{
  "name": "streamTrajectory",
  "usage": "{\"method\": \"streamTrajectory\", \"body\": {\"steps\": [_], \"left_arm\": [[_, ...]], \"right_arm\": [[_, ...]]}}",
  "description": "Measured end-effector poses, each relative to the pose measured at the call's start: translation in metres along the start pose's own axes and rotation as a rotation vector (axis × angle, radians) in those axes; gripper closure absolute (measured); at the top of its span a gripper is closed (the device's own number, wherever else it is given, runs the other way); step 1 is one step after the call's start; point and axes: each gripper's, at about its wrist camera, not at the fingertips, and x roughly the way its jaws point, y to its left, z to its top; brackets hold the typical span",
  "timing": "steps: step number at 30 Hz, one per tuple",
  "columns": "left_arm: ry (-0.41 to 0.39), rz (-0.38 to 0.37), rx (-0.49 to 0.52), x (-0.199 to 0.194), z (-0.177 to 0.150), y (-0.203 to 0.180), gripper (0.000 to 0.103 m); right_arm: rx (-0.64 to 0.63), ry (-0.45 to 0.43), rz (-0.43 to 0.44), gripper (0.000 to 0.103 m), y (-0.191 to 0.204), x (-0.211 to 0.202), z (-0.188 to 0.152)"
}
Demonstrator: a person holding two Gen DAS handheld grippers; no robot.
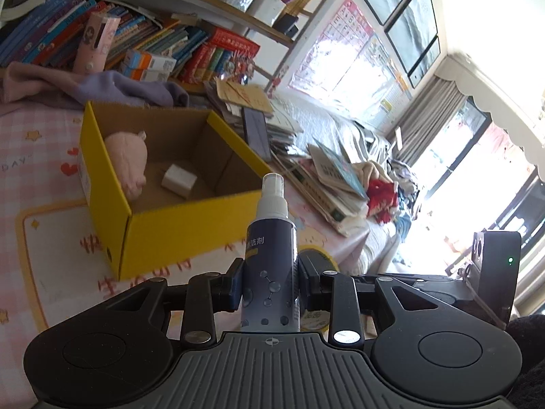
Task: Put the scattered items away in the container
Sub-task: 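Carry the white spray bottle with left tool while right tool carries tape toward yellow box, then lower the bottle into the box with left tool while right tool drops tape inside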
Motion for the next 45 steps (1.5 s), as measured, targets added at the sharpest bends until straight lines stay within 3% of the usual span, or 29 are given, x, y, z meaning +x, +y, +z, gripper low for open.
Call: {"method": "streamTrajectory", "body": {"steps": [8,15,19,29,35,45], "left_arm": [[-0.097,0.116,0.014,0.025,0.047,0.002,0.072],[-0.138,0.291,0.014,0.051,0.064,0.015,0.072],[-0.126,0.366,-0.001,0.068,0.071,0.026,0.072],[0.03,0.508,0.003,0.116,0.073,0.041,0.072],[0.111,0.532,0.029,0.134,0.071,0.046,0.072],[0.11,0.552,0.023,0.139,0.077,0.047,0.074]], "right_arm": [[-0.068,-0.105,0.07,0.096,-0.018,0.025,0.076],[-0.146,-0.094,0.178,0.096,-0.031,0.072,0.129],[-0.261,-0.089,0.19,0.096,-0.021,0.107,0.148],[-0.514,0.025,0.233,0.096,0.008,0.18,0.144],[-0.708,0.073,0.206,0.095,0.018,0.2,0.133],[-0.723,0.133,0.236,0.094,0.019,0.211,0.134]]}}
